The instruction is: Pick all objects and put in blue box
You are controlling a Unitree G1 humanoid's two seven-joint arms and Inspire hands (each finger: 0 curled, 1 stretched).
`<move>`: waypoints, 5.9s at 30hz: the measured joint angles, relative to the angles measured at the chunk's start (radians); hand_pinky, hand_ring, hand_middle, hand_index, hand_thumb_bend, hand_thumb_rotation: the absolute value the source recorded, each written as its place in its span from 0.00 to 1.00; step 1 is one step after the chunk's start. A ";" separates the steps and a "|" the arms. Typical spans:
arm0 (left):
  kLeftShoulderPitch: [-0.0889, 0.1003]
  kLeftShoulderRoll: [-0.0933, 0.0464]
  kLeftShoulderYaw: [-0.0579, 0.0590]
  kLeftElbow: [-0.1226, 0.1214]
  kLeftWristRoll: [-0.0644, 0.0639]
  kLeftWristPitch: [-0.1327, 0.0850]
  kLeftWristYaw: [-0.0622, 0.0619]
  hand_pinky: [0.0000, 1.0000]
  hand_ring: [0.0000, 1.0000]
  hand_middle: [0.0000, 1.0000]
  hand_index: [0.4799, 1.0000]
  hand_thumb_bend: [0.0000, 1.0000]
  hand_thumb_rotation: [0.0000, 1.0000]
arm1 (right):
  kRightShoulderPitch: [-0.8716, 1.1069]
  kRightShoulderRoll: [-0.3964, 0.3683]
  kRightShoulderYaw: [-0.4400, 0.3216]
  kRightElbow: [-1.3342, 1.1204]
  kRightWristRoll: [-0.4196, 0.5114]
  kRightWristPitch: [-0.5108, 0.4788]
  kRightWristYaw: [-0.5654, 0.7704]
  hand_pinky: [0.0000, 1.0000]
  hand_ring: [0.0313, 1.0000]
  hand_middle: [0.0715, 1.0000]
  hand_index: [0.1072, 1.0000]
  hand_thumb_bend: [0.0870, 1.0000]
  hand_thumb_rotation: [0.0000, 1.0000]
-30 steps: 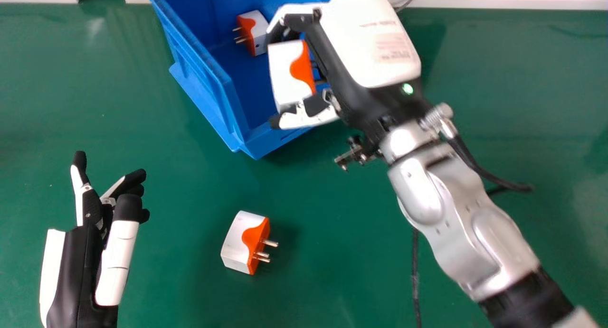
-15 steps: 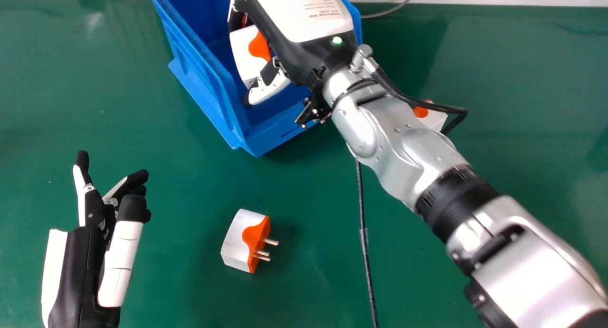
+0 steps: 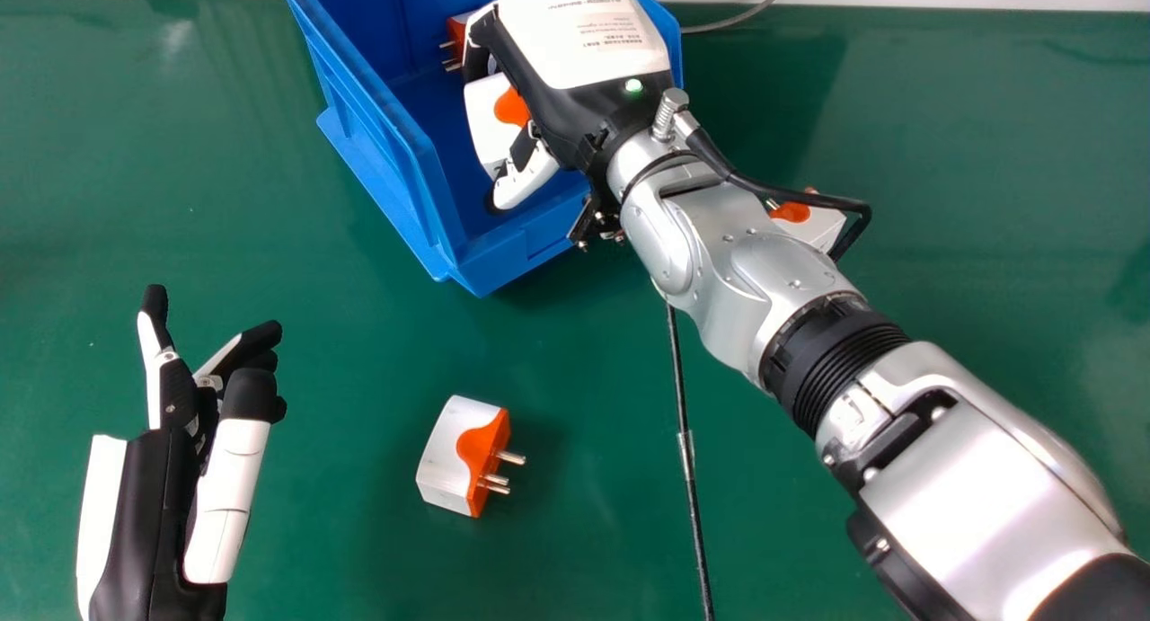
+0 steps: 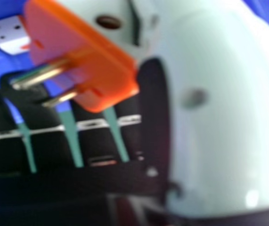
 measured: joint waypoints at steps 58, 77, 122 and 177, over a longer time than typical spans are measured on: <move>-0.016 0.031 0.040 0.008 -0.050 0.011 -0.043 0.77 0.85 0.86 0.80 0.91 1.00 | 1.120 -0.271 -0.128 -1.337 -0.042 0.127 -0.007 0.87 0.96 1.00 0.97 0.31 0.37; -0.050 0.029 0.040 0.030 -0.068 0.015 -0.047 0.77 0.85 0.85 0.80 0.93 0.99 | 0.850 -0.239 -0.234 -0.895 -0.115 0.371 -0.045 0.76 0.89 0.94 0.93 0.38 0.41; -0.001 0.028 0.045 -0.016 -0.067 0.019 -0.054 0.76 0.84 0.85 0.79 0.90 0.99 | 0.388 -0.226 -0.118 -0.309 0.046 0.509 0.159 0.73 0.83 0.87 0.85 0.43 0.45; 0.019 0.036 0.057 -0.050 -0.062 0.033 -0.069 0.75 0.84 0.86 0.80 0.89 0.99 | 0.343 -0.226 -0.138 -0.189 0.161 0.334 0.001 0.32 0.41 0.47 0.43 0.44 0.00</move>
